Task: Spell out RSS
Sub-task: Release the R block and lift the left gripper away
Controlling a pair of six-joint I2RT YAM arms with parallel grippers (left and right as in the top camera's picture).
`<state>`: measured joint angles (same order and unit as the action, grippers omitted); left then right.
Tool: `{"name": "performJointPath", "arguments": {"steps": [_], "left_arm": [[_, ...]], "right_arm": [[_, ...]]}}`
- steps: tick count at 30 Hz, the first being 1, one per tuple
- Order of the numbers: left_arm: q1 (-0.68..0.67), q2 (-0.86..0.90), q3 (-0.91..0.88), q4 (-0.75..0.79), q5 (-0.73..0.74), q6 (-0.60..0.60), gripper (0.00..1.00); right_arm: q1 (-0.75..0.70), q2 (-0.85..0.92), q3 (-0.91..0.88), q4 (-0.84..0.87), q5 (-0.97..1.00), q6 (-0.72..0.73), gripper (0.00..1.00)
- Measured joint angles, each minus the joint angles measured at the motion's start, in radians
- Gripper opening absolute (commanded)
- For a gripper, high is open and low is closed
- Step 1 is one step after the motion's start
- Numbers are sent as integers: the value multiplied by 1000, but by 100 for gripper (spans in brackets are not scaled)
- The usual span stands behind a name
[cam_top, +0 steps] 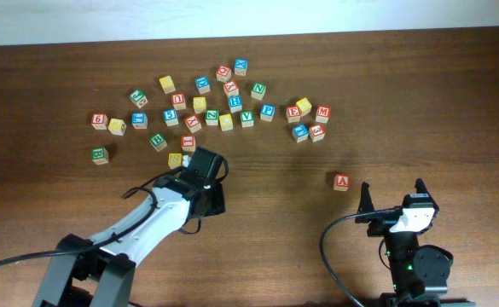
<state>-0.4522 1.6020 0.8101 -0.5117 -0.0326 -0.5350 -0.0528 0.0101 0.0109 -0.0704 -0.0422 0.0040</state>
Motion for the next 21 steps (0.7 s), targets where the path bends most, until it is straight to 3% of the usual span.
{"name": "performJointPath", "arguments": {"steps": [2,3,4,5,7,15,21], "left_arm": [[0,0,7,0,0,1,35],[0,0,8,0,0,1,43],[0,0,8,0,0,1,42],[0,0,8,0,1,4,32],[0,0,10,0,3,6,29],[0,0,18,7,7,50,28],[0,0,19,23,105,48,27]], "right_arm": [[0,0,0,0,0,0,98],[0,0,0,0,0,0,98],[0,0,0,0,0,0,98],[0,0,0,0,0,0,98],[0,0,0,0,0,0,98],[0,0,0,0,0,0,98],[0,0,0,0,0,0,98]]}}
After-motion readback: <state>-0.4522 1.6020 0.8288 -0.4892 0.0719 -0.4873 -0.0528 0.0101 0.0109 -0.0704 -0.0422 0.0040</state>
